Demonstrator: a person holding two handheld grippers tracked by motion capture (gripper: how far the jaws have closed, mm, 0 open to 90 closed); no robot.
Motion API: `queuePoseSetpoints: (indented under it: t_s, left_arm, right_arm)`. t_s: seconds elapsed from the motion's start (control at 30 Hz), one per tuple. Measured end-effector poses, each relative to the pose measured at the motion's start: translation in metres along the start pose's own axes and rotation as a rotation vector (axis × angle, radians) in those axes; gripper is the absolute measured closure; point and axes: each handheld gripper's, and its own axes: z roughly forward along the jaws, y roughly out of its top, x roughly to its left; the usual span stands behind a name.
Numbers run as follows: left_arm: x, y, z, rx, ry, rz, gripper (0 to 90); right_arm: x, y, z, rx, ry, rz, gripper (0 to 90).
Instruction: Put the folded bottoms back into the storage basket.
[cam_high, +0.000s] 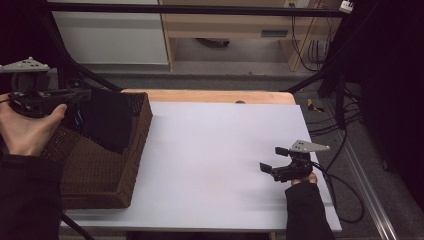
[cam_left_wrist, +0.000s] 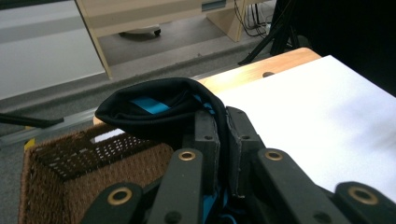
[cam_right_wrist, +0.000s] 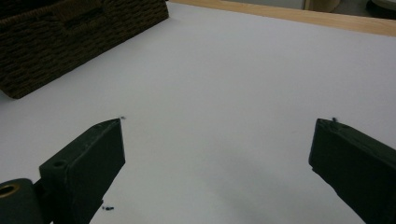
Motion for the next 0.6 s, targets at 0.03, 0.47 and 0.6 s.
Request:
queuePoseSetpoints:
  t_s: [0.03,0.47,0.6]
  left_arm:
    - [0.001,-0.002,0.001,0.004,0.001,-0.002,84.3]
    - [0.009,-0.021,0.014,0.048,0.004,-0.009,84.3]
    - [0.009,-0.026,0.020,0.066,-0.003,-0.012,84.3]
  right_arm:
    - [0.000,0.000,0.000,-0.001,0.000,0.000,3.6]
    - [0.000,0.000,0.000,0.002,-0.002,0.000,3.6]
    - [0.000,0.000,0.001,0.004,-0.003,0.000,3.6]
